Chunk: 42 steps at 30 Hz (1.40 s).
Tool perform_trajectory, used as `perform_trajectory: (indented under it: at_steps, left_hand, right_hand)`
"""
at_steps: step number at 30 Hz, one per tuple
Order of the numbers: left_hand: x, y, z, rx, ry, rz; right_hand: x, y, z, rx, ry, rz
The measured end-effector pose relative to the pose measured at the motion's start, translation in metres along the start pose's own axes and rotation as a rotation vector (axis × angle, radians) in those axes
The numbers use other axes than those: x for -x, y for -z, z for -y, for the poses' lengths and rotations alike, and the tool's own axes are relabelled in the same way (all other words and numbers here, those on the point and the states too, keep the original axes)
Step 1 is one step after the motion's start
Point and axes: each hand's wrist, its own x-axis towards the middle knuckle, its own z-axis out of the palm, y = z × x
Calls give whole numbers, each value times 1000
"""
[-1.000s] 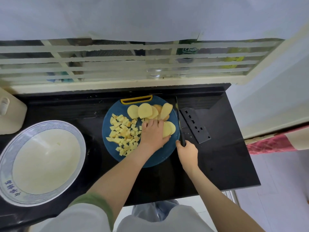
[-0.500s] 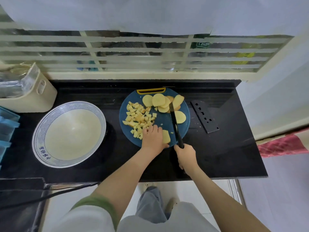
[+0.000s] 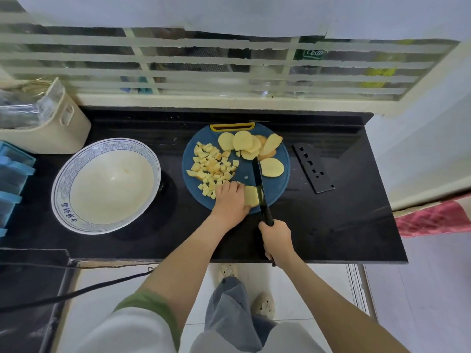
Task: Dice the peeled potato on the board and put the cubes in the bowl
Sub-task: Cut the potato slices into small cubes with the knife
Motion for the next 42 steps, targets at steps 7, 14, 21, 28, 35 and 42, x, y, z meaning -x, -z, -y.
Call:
perform_trajectory:
  at_steps: [7, 14, 21, 28, 35, 42]
  left_hand:
    - [-17, 0, -1, -43, -99, 0]
    - [-18, -3, 2, -29, -103, -2]
    - [-18, -4, 3, -44, -112, -9]
    - [-16, -5, 1, -30, -79, -31]
    - [-14, -3, -1, 78, -10, -26]
    - [-9, -4, 2, 176, 43, -29]
  right_hand:
    - [-6, 0, 4, 54, -9, -20]
    - [-12, 3, 8, 148, -79, -16]
    - [-15, 2, 10, 177, -122, -30]
    - [-8, 0, 8, 114, -70, -48]
    - [3, -3, 12, 79, -17, -54]
    - [0, -4, 6, 128, -30, -41]
